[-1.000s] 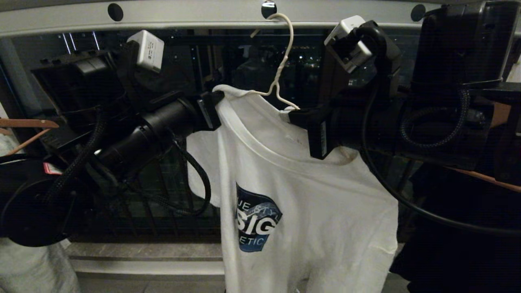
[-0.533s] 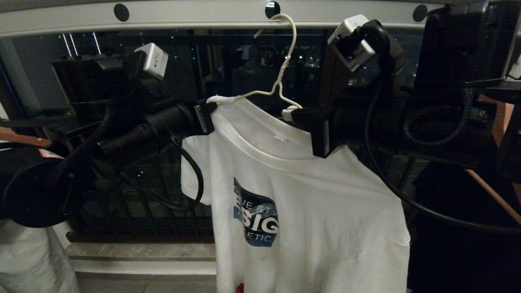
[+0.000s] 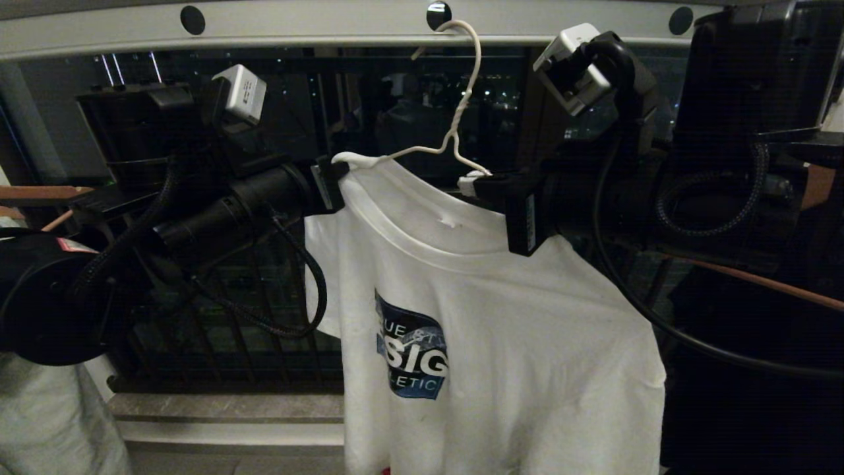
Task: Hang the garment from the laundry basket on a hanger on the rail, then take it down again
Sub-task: Take the clothes off the clothes rack
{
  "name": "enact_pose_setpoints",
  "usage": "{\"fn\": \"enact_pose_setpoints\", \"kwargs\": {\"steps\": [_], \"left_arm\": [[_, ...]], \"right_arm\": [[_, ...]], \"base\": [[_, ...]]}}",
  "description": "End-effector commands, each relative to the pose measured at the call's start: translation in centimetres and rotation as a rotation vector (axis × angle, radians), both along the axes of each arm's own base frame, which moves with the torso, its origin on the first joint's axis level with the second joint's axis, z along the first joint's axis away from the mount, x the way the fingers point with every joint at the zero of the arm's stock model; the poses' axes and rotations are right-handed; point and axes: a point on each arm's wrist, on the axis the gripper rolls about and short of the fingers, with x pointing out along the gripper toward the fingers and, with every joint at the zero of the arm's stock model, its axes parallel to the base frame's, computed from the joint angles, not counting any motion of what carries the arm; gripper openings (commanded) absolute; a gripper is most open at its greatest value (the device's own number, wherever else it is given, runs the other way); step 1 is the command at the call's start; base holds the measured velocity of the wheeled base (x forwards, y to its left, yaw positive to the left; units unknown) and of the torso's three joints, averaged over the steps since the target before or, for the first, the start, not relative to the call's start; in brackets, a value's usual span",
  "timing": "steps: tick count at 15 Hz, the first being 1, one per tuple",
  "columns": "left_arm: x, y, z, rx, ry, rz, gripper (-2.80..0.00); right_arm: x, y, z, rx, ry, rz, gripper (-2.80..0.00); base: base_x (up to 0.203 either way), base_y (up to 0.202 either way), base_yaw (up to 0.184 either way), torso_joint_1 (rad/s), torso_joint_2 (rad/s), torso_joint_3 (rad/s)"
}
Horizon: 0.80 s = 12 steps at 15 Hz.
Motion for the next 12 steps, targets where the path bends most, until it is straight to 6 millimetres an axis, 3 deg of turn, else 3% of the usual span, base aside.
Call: {"fn": "enact_pose_setpoints", "kwargs": {"steps": [1,4,5,9,12], "left_arm": [[-0.5,-0.2,0.4,-0.015,-0.009,-0.017,-2.80],[-0.6,-0.4,0.2,-0.013,-0.003,-0.024,-2.80],[-0.6,-0.4,0.1,-0.011,0.001,-0.023,0.00],[-1.3,0.0,0.6,0.012,0.031,-0.028,0.00],[-4.7,1.2,2.7,0.051,0.095,-0.147,0.00]], "right_arm": [[0.0,0.1,-0.1,-0.002,0.000,0.001,-2.80],[0.0,0.1,-0.1,-0.003,0.001,0.002,-2.80],[0.0,0.1,-0.2,-0.005,0.003,0.002,-2.80],[0.1,0.1,-0.3,-0.008,0.007,0.002,-2.80],[0.2,0.2,-0.3,-0.010,0.007,0.002,-2.80]], "base": [[0.000,0.000,0.000,0.000,0.00,0.000],[0.000,0.000,0.000,0.000,0.00,0.000],[0.000,0.000,0.000,0.000,0.00,0.000],[0.000,0.000,0.000,0.000,0.00,0.000],[0.000,0.000,0.000,0.000,0.00,0.000]]}}
